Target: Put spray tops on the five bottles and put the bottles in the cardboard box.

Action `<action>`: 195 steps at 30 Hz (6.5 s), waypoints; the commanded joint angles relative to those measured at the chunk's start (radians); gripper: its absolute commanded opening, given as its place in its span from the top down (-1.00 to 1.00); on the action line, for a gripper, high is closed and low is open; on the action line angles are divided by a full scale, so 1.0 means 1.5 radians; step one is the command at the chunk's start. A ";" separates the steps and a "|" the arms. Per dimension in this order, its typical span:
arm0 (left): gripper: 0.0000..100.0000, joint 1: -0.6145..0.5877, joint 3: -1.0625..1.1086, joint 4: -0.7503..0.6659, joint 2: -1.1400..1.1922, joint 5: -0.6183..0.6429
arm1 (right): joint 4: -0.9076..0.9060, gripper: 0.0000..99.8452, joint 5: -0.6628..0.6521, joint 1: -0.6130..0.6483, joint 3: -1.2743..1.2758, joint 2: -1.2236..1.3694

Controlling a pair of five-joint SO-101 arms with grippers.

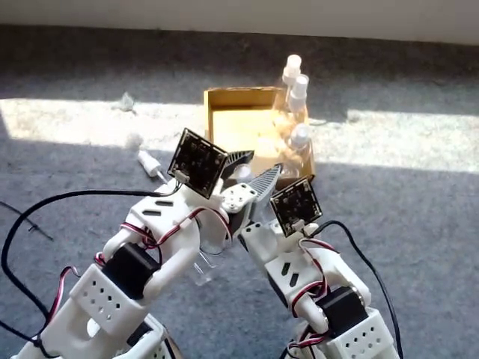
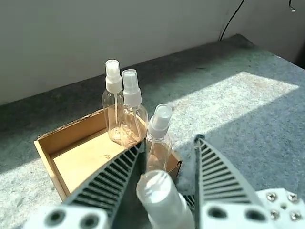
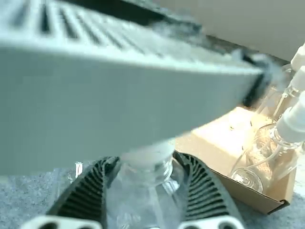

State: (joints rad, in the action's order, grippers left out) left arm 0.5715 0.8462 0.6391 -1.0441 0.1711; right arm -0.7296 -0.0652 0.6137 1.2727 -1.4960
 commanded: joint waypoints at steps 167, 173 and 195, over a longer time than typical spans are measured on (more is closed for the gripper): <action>0.69 -0.495 0.281 0.021 -0.009 -0.052 | 0.552 0.76 0.034 -0.101 -0.813 1.272; 0.69 -0.495 0.281 0.021 -0.009 -0.052 | 0.549 0.75 0.034 -0.101 -0.813 1.271; 0.69 -0.496 0.281 0.021 -0.009 -0.052 | 0.548 0.57 0.034 -0.094 -0.790 1.271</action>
State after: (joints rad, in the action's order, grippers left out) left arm -0.1649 1.2727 0.6928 -1.0457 0.0990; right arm 0.0928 -0.0084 0.4649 0.0944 0.4266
